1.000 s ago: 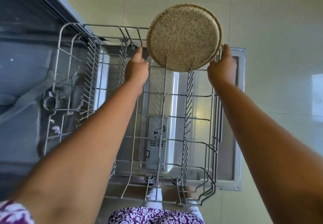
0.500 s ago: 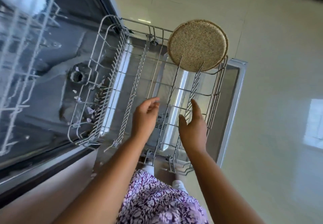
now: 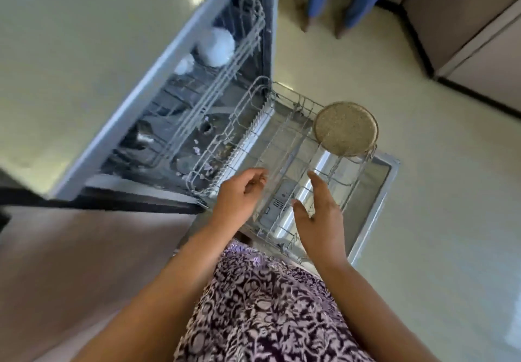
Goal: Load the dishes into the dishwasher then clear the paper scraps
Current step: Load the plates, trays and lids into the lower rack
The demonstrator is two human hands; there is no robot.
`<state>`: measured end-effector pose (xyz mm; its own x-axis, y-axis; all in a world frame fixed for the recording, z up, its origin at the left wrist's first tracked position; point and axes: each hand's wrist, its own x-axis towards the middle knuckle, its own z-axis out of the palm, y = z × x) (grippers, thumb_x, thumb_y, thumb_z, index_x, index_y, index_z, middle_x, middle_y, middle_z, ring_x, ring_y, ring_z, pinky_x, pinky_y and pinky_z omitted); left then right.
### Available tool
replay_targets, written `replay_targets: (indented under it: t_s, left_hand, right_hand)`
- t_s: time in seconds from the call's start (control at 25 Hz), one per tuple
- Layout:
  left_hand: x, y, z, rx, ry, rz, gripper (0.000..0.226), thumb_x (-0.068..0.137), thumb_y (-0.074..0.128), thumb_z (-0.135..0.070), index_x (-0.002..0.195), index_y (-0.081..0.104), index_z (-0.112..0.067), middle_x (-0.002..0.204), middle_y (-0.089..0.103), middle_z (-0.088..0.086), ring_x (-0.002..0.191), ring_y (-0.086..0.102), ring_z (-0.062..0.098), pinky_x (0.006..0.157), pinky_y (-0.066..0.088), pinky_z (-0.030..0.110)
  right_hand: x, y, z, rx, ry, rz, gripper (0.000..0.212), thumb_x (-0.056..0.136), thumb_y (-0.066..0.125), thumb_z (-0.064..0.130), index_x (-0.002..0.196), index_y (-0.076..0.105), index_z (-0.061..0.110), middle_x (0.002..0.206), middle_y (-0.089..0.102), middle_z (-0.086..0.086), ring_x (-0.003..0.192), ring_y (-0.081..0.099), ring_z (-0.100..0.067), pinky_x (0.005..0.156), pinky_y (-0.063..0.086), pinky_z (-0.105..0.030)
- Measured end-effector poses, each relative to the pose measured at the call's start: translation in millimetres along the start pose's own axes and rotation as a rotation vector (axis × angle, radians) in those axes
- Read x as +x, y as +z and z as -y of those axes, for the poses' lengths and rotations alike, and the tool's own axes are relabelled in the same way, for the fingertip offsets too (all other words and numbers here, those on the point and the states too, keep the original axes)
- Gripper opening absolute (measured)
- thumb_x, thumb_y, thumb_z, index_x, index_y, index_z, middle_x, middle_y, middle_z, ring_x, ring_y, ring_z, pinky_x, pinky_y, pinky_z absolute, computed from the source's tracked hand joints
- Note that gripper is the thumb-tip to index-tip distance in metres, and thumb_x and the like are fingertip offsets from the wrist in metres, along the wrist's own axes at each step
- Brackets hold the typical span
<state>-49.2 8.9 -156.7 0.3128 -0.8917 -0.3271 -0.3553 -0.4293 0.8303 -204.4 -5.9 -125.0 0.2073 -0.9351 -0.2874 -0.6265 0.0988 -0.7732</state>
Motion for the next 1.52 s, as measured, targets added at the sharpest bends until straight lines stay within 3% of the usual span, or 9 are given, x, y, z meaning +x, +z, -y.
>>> replay_targets:
  t_s: [0.08,0.2,0.36,0.68,0.84,1.0,1.16,1.36,1.52]
  left_hand:
    - [-27.3,-28.6,-14.3,0.001,-0.001,-0.076,0.024,0.092,0.056,-0.011,0.114,0.065,-0.014,0.091,0.066,-0.012,0.076,0.061,-0.002,0.068,0.046,0.007]
    - [-66.8,-69.1,-26.7,-0.014,-0.025,-0.195,0.024,0.093,0.056,-0.013,0.115,0.065,-0.013,0.097,0.069,-0.001,0.081,0.064,0.013,0.072,0.047,0.013]
    - [-128.4,-124.5,-26.7,-0.119,-0.148,-0.438,0.021,0.093,0.056,-0.015,0.111,0.066,-0.012,0.104,0.068,-0.001,0.087,0.06,0.007,0.075,0.045,0.009]
    - [-269.3,-214.5,12.1,-0.163,-0.313,-0.971,0.019,0.091,0.058,-0.018,0.107,0.069,-0.021,0.095,0.069,-0.004,0.082,0.06,0.006,0.061,0.04,-0.001]
    - [-327.9,-243.1,36.6,-0.228,-0.355,-1.096,0.018,0.091,0.059,-0.016,0.105,0.068,-0.02,0.093,0.069,-0.007,0.082,0.061,0.007,0.066,0.042,0.003]
    - [-397.4,-274.2,59.7,-0.328,-0.394,-1.266,0.016,0.091,0.058,-0.013,0.102,0.068,-0.02,0.093,0.07,0.001,0.083,0.063,0.013,0.062,0.045,0.008]
    - [-474.5,-300.2,92.4,-0.326,-0.445,-1.419,0.016,0.091,0.058,-0.015,0.101,0.068,-0.022,0.087,0.068,-0.006,0.075,0.059,0.001,0.062,0.042,0.004]
    - [-560.7,-320.7,132.2,-0.41,-0.481,-1.58,0.016,0.091,0.058,-0.013,0.1,0.067,-0.022,0.089,0.072,0.004,0.078,0.064,0.008,0.067,0.046,0.014]
    - [-611.1,-322.3,160.3,-0.429,-0.509,-1.688,0.016,0.09,0.06,-0.013,0.092,0.067,-0.027,0.089,0.072,-0.001,0.083,0.066,0.006,0.07,0.045,0.009]
  right_hand:
    - [-14.5,-7.6,26.4,-0.038,-0.074,0.053,0.057,0.093,0.053,0.013,0.144,0.03,0.021,0.14,0.047,-0.002,0.1,0.06,-0.023,0.061,0.03,0.011]
    - [-31.7,-11.1,62.9,-0.068,-0.245,0.138,0.055,0.093,0.053,0.014,0.143,0.032,0.022,0.129,0.056,-0.01,0.093,0.061,-0.034,0.053,0.034,0.003]
    - [-52.2,3.6,111.3,-0.079,-0.467,0.254,0.055,0.091,0.057,0.016,0.142,0.036,0.022,0.121,0.062,-0.014,0.095,0.061,-0.037,0.066,0.047,-0.027]
    - [-116.6,73.4,203.0,0.019,-0.774,0.595,0.055,0.087,0.061,0.01,0.138,0.044,0.021,0.136,0.049,0.005,0.121,0.049,-0.015,0.098,0.04,-0.028]
    - [-154.3,112.8,238.3,0.043,-0.883,0.72,0.056,0.086,0.062,0.009,0.137,0.044,0.021,0.12,0.051,0.008,0.111,0.048,-0.01,0.097,0.036,-0.026]
    - [-202.0,163.2,268.3,0.08,-0.916,0.844,0.056,0.085,0.064,0.005,0.135,0.045,0.019,0.132,0.046,0.011,0.122,0.043,-0.007,0.101,0.035,-0.024]
    - [-257.0,215.5,292.2,0.104,-0.991,0.931,0.056,0.083,0.065,0.003,0.134,0.048,0.019,0.134,0.05,0.005,0.125,0.045,-0.01,0.098,0.037,-0.022]
    - [-322.0,276.9,309.4,0.101,-1.044,1.029,0.06,0.081,0.068,0.004,0.126,0.046,0.037,0.129,0.052,0.012,0.122,0.048,-0.007,0.089,0.042,-0.008]
    - [-371.7,311.0,313.3,0.106,-1.049,1.085,0.058,0.082,0.066,0.004,0.126,0.046,0.038,0.124,0.053,0.014,0.117,0.05,-0.007,0.1,0.038,-0.026]
